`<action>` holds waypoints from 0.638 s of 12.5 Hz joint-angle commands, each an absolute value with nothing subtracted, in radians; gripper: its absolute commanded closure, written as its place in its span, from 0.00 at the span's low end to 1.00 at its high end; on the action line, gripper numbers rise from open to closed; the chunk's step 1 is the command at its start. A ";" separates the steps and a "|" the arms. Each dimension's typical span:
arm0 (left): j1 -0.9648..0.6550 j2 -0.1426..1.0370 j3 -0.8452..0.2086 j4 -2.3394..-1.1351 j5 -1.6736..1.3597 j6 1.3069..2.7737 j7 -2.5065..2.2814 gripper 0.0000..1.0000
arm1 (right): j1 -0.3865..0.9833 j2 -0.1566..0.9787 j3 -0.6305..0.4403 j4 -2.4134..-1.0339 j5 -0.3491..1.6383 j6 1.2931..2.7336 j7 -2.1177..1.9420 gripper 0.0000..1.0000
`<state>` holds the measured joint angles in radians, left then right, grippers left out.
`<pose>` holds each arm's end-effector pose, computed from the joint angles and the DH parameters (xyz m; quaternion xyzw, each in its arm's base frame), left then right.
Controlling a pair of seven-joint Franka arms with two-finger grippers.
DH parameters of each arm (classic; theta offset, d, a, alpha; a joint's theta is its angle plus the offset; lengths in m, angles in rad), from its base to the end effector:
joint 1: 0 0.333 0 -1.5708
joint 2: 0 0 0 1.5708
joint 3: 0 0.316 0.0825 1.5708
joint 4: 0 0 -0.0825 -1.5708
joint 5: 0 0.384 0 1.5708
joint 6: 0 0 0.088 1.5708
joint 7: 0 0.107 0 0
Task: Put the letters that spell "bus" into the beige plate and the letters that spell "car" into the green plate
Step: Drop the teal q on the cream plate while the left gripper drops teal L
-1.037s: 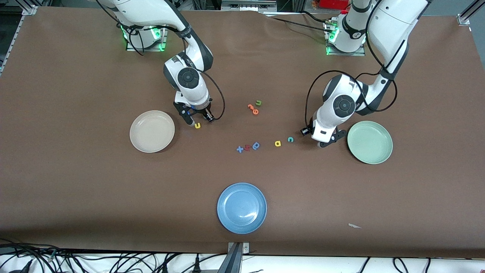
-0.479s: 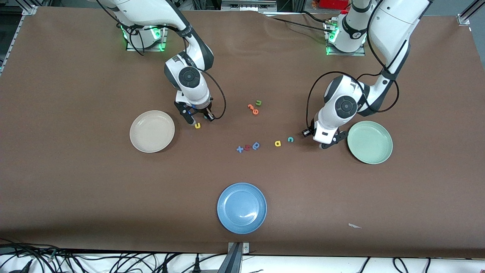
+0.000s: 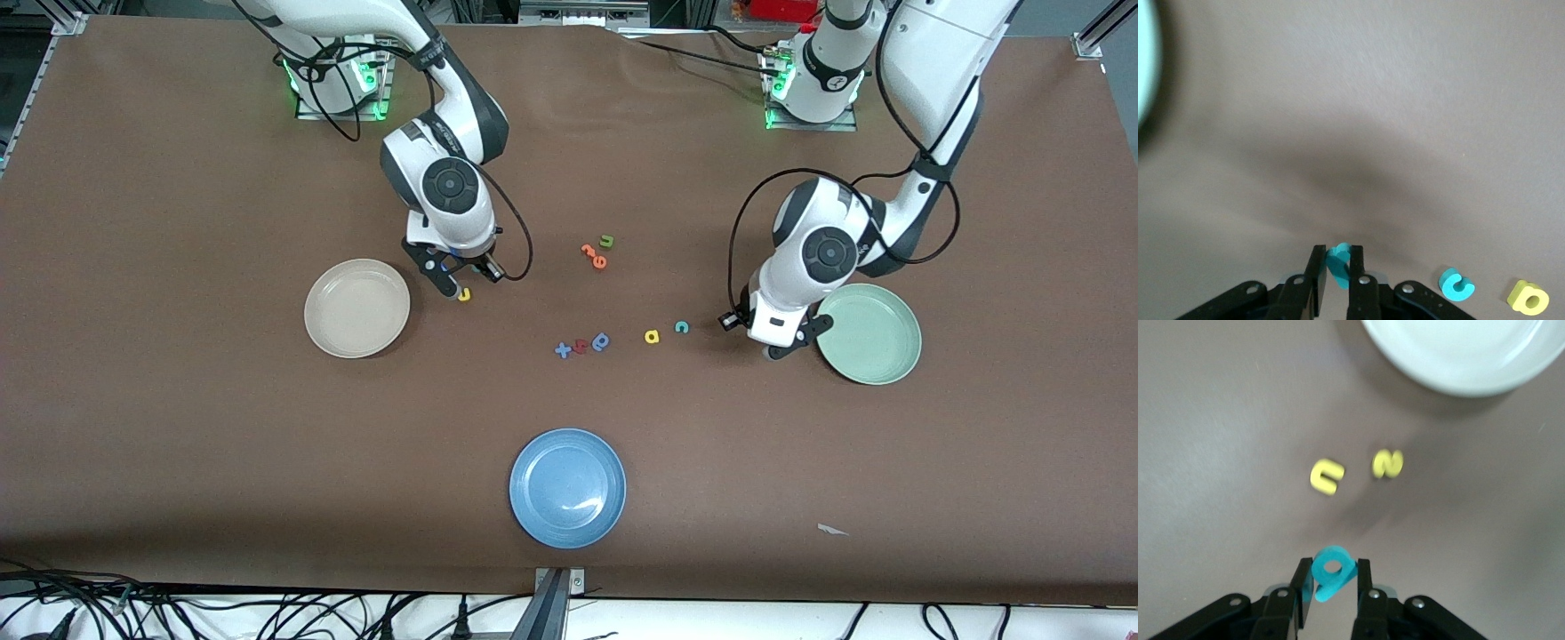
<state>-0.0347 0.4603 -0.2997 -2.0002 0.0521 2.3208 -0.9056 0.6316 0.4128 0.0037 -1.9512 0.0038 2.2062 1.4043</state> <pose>0.5631 -0.1909 0.2263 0.9589 0.2732 -0.0760 0.0054 0.4834 0.3565 0.2541 0.9236 -0.3752 -0.0431 0.0660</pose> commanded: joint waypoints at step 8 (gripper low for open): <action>0.276 0.477 -0.299 -1.830 0.093 1.877 -0.368 1.00 | 0.575 0.426 -0.242 -2.118 0.034 2.325 0.712 0.73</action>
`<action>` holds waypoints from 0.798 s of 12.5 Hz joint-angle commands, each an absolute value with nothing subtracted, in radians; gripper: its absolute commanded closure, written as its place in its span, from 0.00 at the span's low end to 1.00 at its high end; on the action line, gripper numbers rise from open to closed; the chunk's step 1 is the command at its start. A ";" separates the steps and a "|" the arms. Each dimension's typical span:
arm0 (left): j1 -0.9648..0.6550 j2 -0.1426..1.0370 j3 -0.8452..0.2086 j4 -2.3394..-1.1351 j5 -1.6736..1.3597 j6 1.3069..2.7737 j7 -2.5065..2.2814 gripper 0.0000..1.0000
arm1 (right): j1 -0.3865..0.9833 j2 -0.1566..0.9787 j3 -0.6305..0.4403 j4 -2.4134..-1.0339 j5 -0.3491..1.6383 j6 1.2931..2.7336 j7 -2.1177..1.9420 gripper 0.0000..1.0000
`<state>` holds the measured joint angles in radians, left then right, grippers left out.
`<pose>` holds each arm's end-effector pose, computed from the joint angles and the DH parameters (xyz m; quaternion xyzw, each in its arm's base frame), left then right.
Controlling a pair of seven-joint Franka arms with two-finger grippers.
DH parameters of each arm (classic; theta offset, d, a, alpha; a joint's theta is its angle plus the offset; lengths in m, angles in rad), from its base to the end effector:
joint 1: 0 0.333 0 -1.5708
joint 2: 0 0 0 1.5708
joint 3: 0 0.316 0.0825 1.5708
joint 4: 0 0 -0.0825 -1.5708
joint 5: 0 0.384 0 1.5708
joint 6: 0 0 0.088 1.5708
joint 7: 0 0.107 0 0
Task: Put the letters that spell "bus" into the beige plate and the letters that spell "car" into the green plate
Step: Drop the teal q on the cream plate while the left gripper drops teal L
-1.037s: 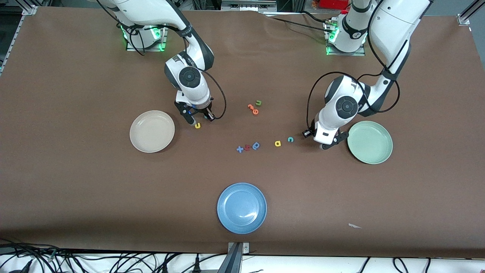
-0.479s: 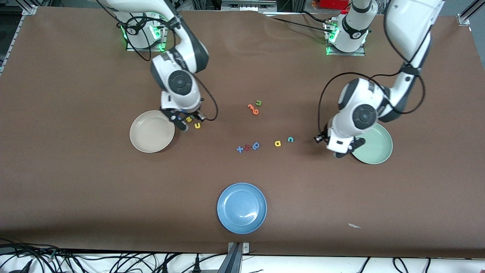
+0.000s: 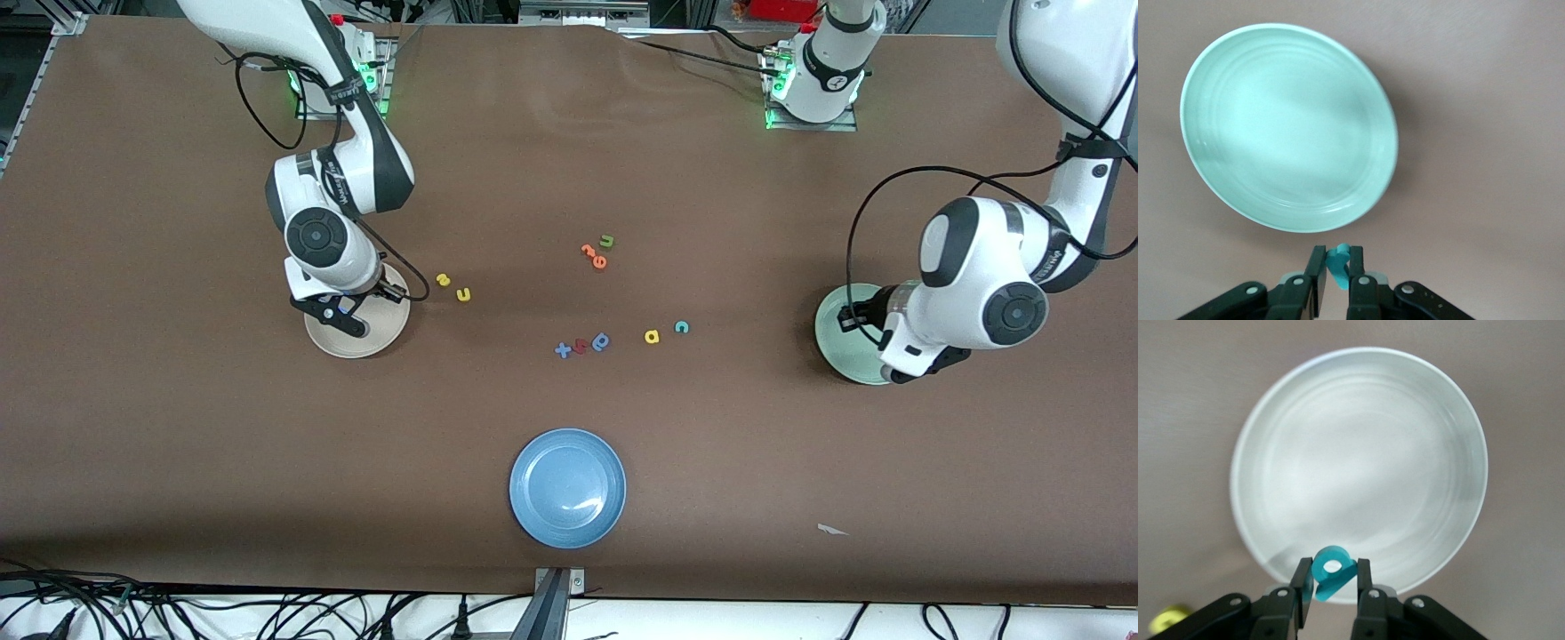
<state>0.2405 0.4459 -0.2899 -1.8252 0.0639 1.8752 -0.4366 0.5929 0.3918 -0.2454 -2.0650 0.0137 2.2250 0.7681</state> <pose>0.5984 -0.0157 0.2752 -0.9659 -0.1756 0.1897 0.0109 0.5318 0.1937 0.2304 0.9710 -0.2082 -0.0707 0.0938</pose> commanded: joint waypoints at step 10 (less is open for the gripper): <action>0.292 0.520 -0.317 -1.825 0.126 1.965 -0.417 0.00 | 0.538 0.388 -0.132 -1.987 0.107 2.128 0.823 0.00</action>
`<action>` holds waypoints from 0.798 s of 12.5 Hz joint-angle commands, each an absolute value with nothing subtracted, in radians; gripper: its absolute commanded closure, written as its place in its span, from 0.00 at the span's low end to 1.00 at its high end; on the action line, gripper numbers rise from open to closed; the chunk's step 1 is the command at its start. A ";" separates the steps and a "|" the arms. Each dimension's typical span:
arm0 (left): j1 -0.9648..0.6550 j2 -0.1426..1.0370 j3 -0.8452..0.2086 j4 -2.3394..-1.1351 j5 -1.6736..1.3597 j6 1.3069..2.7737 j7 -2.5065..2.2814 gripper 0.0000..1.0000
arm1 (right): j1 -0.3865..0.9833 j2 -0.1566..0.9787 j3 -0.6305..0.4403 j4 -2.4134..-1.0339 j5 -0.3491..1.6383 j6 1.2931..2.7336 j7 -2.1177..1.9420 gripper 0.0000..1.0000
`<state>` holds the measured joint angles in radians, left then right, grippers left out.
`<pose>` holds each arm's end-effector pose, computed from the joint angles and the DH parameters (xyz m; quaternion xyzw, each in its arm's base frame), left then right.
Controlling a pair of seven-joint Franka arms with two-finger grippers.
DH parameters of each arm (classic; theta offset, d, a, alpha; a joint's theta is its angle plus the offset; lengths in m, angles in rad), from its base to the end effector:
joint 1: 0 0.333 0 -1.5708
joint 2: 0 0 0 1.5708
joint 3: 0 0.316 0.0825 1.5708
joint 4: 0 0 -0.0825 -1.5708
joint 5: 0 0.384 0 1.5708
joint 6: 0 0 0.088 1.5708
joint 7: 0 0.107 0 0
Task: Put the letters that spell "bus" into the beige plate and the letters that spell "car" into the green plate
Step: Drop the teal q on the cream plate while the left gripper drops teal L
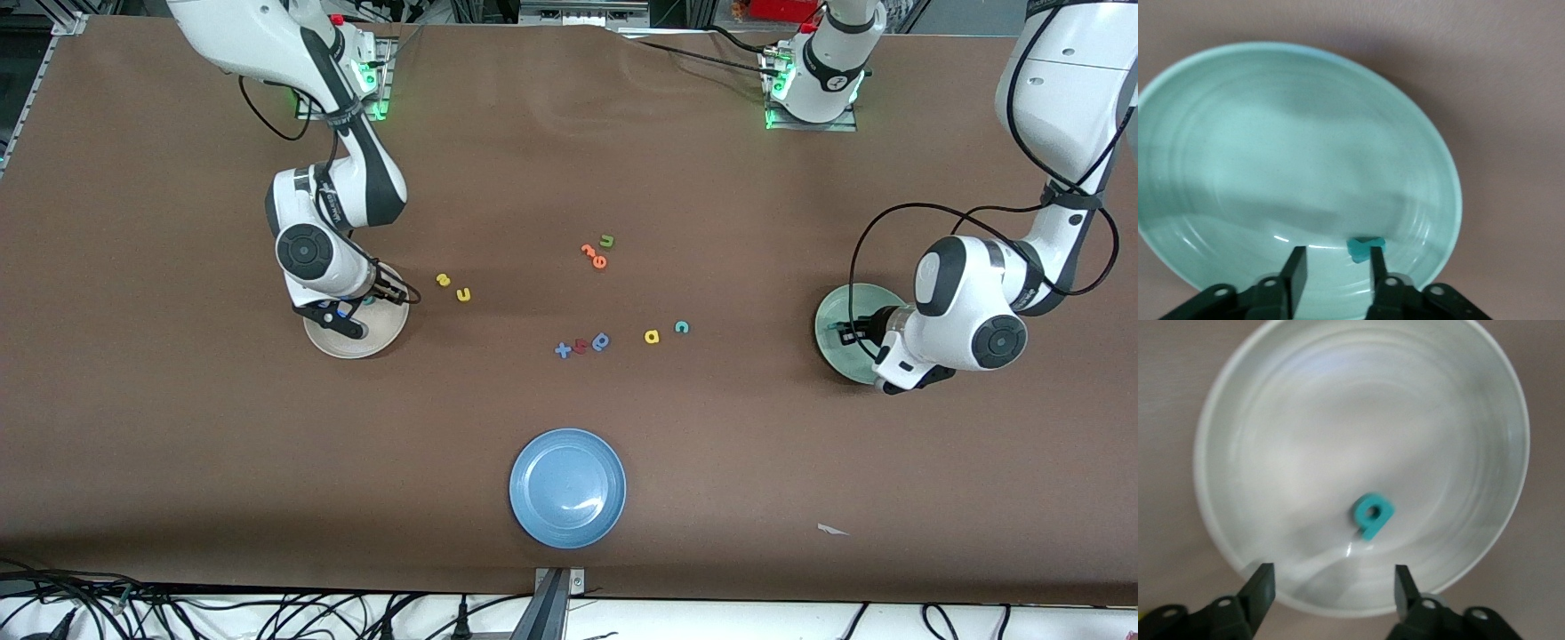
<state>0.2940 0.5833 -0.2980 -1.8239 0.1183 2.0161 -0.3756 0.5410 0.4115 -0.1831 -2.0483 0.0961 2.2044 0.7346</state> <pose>0.6052 0.0117 0.2024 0.9707 0.1554 -0.1833 0.0017 0.5298 0.2020 0.2213 0.9688 -0.2153 -0.1039 0.0657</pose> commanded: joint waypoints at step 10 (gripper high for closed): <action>0.158 0.561 -0.571 -1.832 0.094 2.189 -1.109 0.07 | 0.558 0.471 -0.040 -1.994 0.133 2.390 1.366 0.16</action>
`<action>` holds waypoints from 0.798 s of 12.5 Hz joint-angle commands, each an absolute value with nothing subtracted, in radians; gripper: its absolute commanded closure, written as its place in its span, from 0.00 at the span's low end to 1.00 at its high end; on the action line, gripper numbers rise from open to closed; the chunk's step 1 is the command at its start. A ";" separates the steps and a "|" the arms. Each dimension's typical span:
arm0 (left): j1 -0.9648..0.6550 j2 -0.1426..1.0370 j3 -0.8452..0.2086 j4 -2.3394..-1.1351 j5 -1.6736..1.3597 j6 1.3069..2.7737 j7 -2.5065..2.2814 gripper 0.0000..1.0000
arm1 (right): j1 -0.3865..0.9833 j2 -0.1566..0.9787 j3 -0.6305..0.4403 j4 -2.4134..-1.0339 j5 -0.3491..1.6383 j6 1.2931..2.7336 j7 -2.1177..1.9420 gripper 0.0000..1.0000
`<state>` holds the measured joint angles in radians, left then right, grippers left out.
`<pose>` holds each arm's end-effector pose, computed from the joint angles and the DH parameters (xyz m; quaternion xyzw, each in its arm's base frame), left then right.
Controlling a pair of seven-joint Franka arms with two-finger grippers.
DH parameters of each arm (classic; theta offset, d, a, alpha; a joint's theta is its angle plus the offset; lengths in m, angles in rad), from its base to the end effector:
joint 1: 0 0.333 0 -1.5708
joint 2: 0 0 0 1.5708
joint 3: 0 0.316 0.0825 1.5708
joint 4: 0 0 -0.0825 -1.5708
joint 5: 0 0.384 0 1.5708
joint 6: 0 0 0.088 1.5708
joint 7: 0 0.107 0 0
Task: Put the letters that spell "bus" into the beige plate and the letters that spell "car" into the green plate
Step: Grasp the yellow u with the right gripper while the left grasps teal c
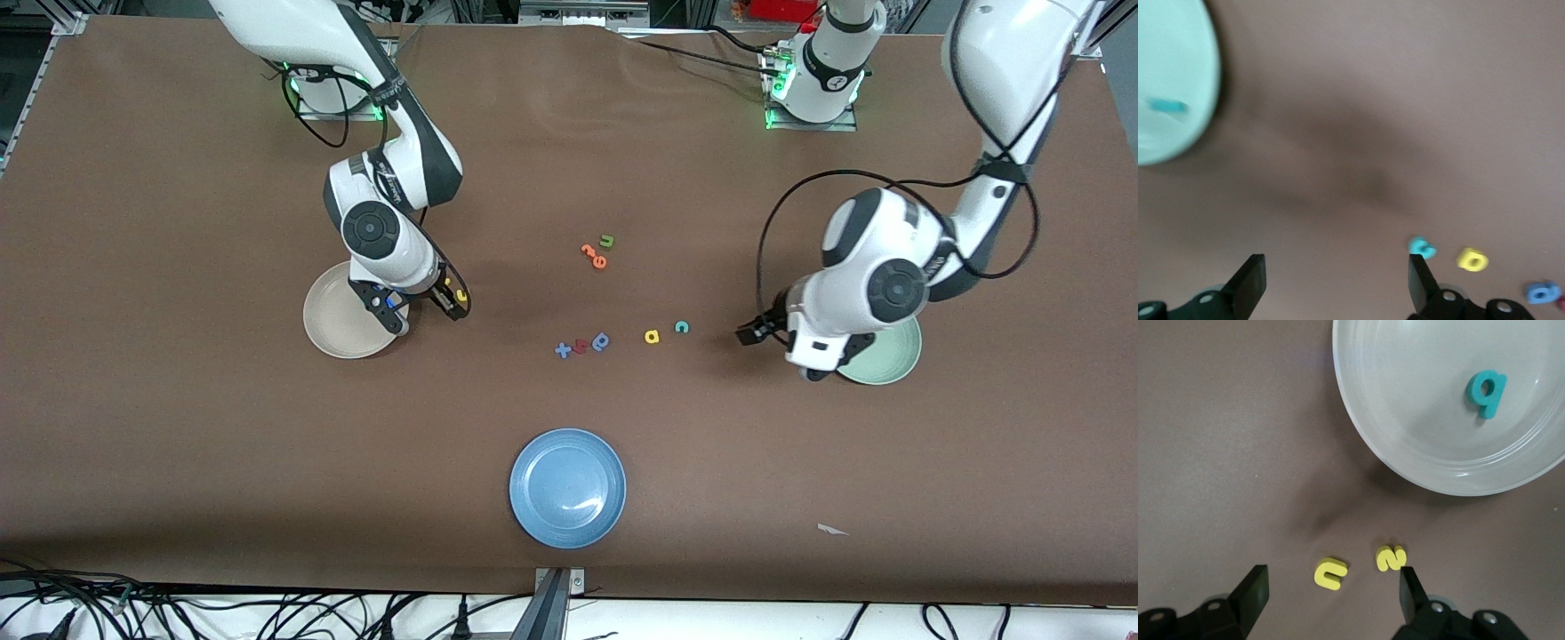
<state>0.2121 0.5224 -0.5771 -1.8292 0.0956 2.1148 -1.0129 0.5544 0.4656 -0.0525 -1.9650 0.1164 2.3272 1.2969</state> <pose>0.5948 -0.1971 0.2759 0.9429 0.3087 -0.1212 0.0308 0.5293 0.2937 0.2261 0.9043 -0.4229 -0.0538 0.0222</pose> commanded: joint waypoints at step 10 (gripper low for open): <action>0.052 0.675 -0.571 -1.835 0.324 2.324 -1.351 0.07 | 0.588 0.532 -0.003 -2.016 0.132 2.479 1.500 0.35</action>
<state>0.0532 0.6657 -0.5708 -1.8395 0.2799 2.3079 -1.3387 0.5879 0.5197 -0.0036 -2.0057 0.1190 2.4428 1.4948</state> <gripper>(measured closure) 0.070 0.344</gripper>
